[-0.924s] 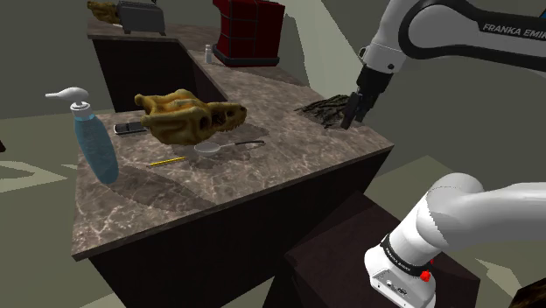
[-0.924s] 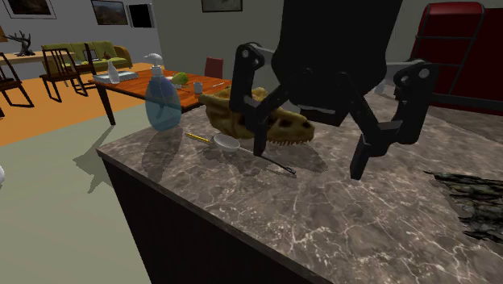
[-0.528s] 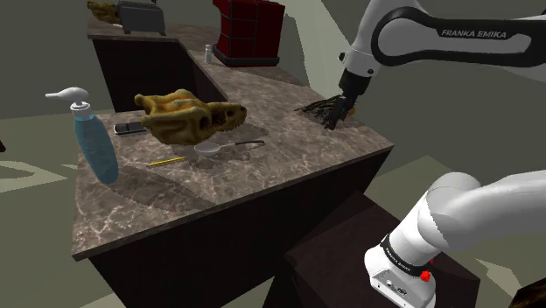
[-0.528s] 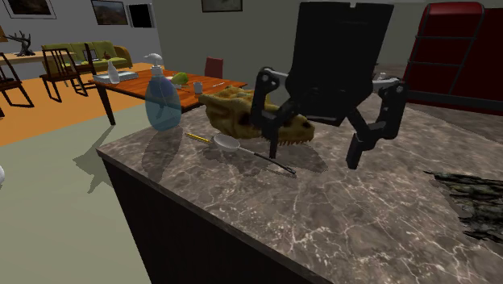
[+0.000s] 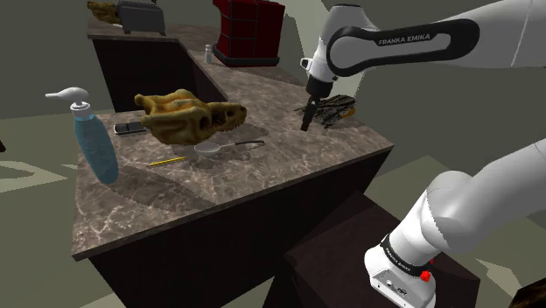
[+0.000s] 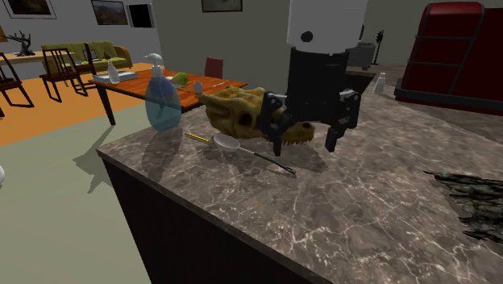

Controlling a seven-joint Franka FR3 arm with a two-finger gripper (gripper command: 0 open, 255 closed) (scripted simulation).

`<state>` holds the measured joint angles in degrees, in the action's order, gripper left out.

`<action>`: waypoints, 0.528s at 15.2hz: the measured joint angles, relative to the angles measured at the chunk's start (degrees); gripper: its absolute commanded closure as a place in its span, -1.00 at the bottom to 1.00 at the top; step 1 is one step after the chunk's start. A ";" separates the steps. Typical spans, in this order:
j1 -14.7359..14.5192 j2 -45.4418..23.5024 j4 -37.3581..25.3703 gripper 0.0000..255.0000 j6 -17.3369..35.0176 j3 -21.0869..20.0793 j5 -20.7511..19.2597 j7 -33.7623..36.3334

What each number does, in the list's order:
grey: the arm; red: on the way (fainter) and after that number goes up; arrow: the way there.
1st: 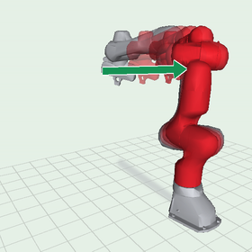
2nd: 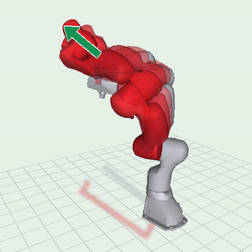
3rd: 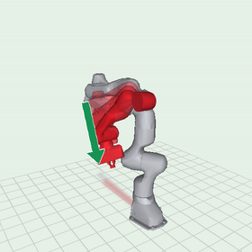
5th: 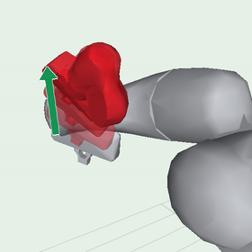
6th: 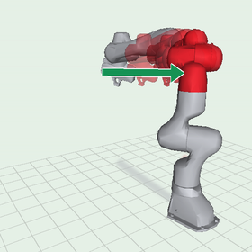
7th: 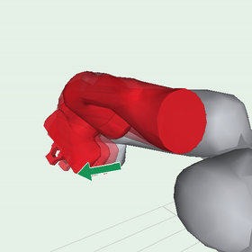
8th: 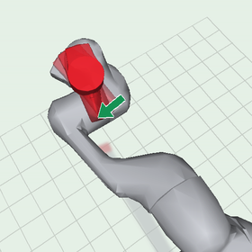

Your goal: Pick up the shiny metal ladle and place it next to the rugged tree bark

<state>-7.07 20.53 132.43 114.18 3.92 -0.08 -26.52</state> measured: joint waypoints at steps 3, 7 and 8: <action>-1.66 -6.47 -3.78 -1.00 3.18 -0.14 -0.04 -5.25; -3.41 -14.06 -9.08 -1.00 6.14 -0.64 -0.10 -12.27; -3.89 -15.92 -10.01 -1.00 7.24 -0.96 -0.13 -13.79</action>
<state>-10.96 4.61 122.42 121.42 2.97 -0.21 -40.31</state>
